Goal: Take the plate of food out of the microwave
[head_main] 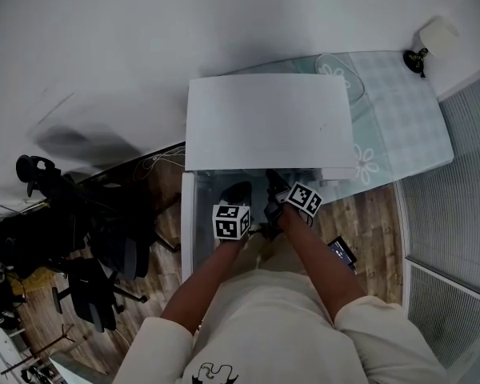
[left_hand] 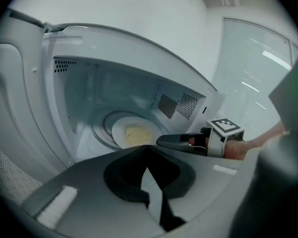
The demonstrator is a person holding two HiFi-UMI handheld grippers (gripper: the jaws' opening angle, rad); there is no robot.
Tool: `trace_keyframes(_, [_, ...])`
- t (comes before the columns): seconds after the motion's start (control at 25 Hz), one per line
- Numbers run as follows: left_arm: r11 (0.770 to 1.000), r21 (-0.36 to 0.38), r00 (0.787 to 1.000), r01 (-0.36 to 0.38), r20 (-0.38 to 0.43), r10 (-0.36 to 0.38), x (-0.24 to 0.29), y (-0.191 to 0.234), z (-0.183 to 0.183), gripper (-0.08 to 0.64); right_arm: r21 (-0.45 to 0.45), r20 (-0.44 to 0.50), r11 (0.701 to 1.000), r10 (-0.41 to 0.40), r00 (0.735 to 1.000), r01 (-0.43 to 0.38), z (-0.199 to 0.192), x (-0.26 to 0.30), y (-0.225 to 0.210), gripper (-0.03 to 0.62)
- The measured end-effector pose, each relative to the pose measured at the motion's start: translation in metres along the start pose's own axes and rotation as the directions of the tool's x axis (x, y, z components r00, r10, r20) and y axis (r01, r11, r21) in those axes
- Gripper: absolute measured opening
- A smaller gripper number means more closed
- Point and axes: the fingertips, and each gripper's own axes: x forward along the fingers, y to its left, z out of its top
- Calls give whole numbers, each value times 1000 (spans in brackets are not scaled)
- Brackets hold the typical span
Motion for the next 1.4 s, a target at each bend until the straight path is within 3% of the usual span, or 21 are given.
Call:
trace_keyframes(0.2, [1000,0,1000,-4,1,4,-5,3,2,3,62,9,998,12,1000,-12,0,9,1,114])
trace_keyframes(0.4, [1000,-3,1000,1,4,-1,-6,4,1,3,167,40,984,52,998,-58,-2,8,-1,25])
trace_keyframes(0.64, [1000,11,1000,16,7,-16,-9,1,-1,3,193,35,976,93,995,-98,-6,4,6,18])
trace_keyframes(0.96, [993,97,995,66,64,-73,-32,-23,12,3,157,-71,980,132,989,-120,-16,-33,19,18])
trace_keyframes(1.24, [987,107,985,123,106,-135,-68,-49,16,3,161,-168,976,170,971,-144,-20,-79,45,18])
trace_keyframes(1.4, [979,153,979,137,130,-157,-89,-60,19,3,131,-248,984,149,957,-120,-27,-114,53,18])
